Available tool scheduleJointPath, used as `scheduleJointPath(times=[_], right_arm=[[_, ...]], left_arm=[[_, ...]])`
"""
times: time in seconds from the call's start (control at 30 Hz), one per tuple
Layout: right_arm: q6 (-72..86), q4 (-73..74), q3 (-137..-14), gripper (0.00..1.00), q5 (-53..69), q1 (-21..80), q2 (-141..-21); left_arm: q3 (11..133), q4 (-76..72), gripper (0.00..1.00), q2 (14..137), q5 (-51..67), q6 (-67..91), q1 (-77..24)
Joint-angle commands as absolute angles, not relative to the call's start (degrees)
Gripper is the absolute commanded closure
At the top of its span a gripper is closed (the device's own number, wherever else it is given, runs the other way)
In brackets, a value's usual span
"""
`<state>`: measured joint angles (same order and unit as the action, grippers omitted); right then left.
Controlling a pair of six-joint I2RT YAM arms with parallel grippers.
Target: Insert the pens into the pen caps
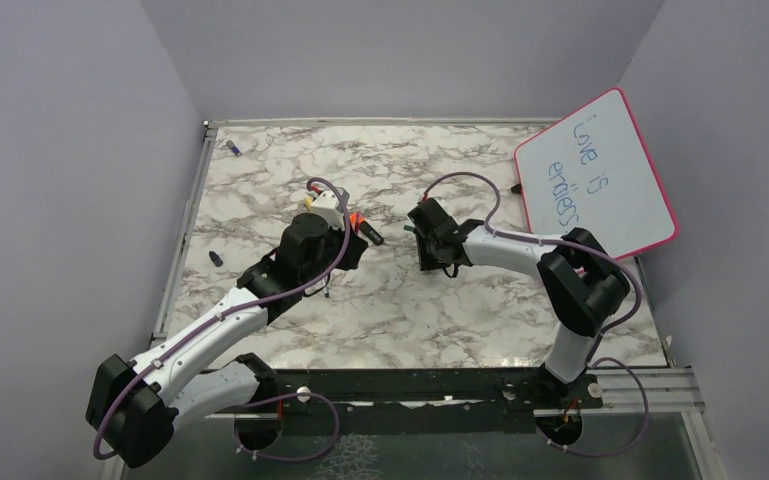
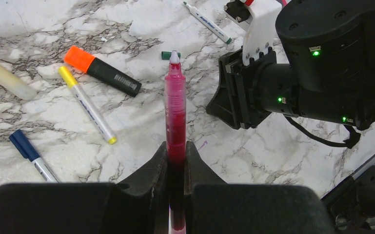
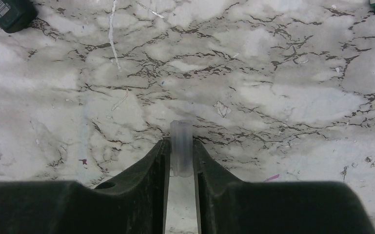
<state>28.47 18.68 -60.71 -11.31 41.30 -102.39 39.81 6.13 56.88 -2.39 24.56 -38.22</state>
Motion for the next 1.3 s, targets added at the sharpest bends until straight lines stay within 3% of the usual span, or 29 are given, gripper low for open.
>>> scheduleJointPath(times=[0.0, 0.17, 0.23, 0.3, 0.87, 1.27], right_arm=[[28.72, 25.77, -59.15, 0.71, -15.22, 41.66, -107.34], [28.7, 25.98, -58.91, 0.74, -17.0, 41.66, -108.03], [28.69, 25.35, -58.53, 0.92, -16.96, 41.66, -107.83], [28.99, 24.27, -57.92, 0.99, -16.96, 41.66, -106.81], [30.09, -1.08, -47.01, 0.99, -15.68, 41.66, -71.06], [36.31, -16.43, -44.23, 0.99, -11.44, 41.66, -58.06]], left_arm=[[39.86, 5.27, 1.0, 56.51, -2.22, 24.36, -38.06], [40.16, 5.01, 1.0, 57.46, -2.03, 24.27, -38.04], [40.28, 4.93, 1.0, 57.77, -1.82, 24.3, -38.06], [40.47, 4.91, 1.0, 58.14, -1.25, 24.35, -38.03], [40.74, -4.5, 1.0, 62.47, 21.08, 25.43, -38.1], [38.51, -16.68, 1.0, 64.07, 33.01, 31.81, -40.24]])
